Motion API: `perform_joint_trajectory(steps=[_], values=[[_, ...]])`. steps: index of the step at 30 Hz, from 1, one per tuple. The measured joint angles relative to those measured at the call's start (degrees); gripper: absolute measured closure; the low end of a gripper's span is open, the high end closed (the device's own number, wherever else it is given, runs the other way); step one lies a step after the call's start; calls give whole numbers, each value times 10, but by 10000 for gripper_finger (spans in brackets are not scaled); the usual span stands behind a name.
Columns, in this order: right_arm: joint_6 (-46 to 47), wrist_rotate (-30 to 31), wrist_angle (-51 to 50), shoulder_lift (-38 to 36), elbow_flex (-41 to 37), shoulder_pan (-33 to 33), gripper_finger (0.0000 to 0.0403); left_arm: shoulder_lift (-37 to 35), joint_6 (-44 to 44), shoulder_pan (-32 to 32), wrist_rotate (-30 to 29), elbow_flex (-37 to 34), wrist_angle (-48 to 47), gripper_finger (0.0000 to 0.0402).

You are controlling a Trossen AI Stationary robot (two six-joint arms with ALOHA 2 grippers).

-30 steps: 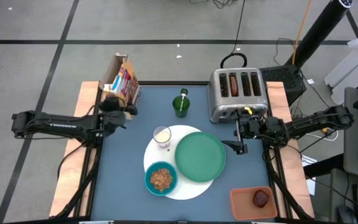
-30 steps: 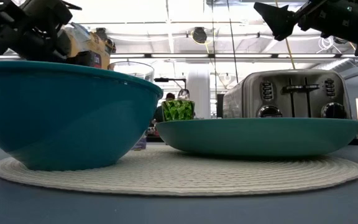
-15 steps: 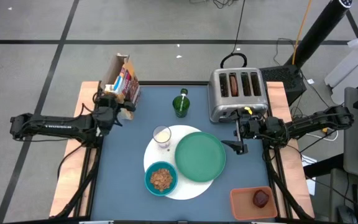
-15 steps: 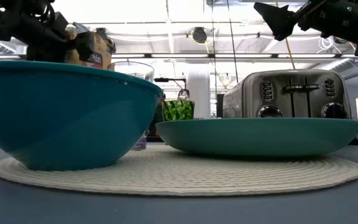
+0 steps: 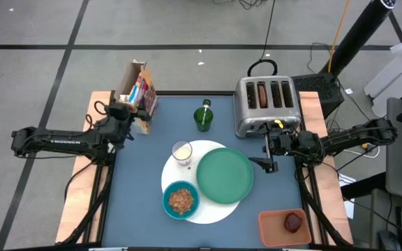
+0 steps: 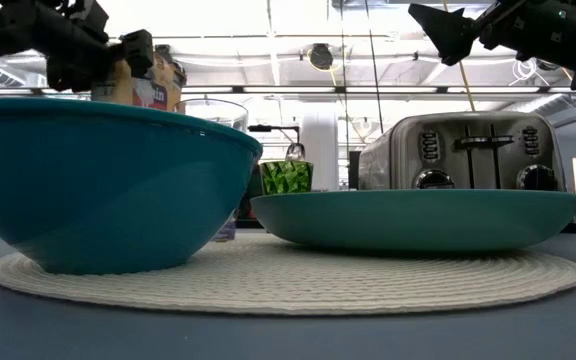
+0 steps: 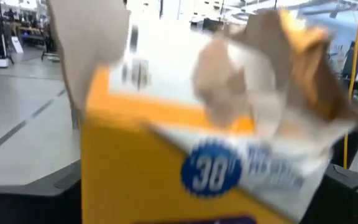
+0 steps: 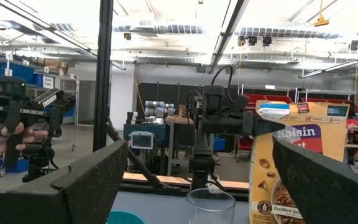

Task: Arrange a breakfast setting
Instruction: Pour the cereal from the cereal box into the blue bowl

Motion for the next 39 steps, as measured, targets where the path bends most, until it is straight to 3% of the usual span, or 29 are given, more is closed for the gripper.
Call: perform_joint_trajectory(steps=[23, 39], values=[[-2, 0, 0, 0, 0, 0, 9, 0, 141, 0, 2, 1, 208, 30], [-10, 0, 0, 0, 0, 0, 9, 0, 159, 0, 3, 1, 261, 30]])
